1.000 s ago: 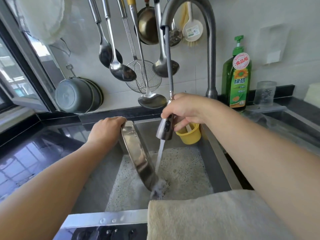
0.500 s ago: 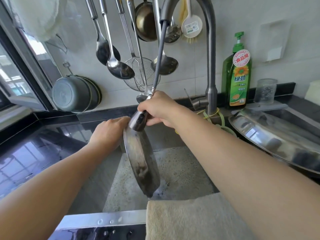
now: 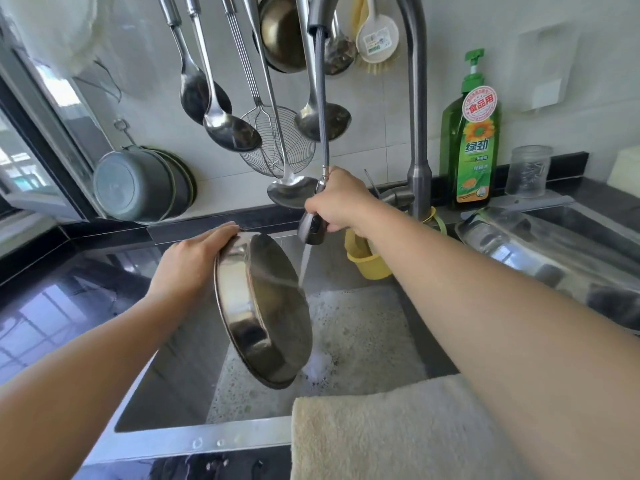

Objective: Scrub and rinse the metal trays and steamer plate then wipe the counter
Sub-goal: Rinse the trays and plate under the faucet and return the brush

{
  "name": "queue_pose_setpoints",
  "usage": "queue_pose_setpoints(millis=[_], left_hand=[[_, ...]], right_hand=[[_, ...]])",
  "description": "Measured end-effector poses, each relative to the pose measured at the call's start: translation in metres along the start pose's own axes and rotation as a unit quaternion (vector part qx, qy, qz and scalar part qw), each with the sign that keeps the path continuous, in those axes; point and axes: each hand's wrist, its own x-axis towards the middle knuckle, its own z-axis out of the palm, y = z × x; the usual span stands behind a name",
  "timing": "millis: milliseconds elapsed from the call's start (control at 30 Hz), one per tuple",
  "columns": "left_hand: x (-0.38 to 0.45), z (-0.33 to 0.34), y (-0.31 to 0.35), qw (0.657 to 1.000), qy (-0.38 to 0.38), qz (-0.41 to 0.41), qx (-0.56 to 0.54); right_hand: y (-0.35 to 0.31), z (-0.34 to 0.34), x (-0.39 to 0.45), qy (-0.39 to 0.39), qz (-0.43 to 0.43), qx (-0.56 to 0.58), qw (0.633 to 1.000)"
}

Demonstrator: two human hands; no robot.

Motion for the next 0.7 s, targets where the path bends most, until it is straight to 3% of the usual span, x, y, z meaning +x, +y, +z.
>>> queue_pose_setpoints(millis=[167, 400, 500, 700], left_hand=[[0.009, 0.003, 0.0, 0.998, 0.012, -0.061, 0.03], [0.019, 0.015, 0.014, 0.994, -0.027, -0.069, 0.084], [0.018, 0.019, 0.022, 0.994, -0.047, -0.048, 0.089], [0.009, 0.025, 0.034, 0.995, -0.058, 0.002, 0.085]], right_hand=[[0.002, -0.035, -0.025, -0.053, 0.005, -0.069, 0.996], [-0.018, -0.039, -0.053, -0.178, 0.017, 0.039, 0.983], [-0.025, -0.018, -0.051, -0.171, 0.0, 0.092, 0.981], [-0.023, 0.022, -0.02, -0.049, 0.004, 0.164, 0.985]])
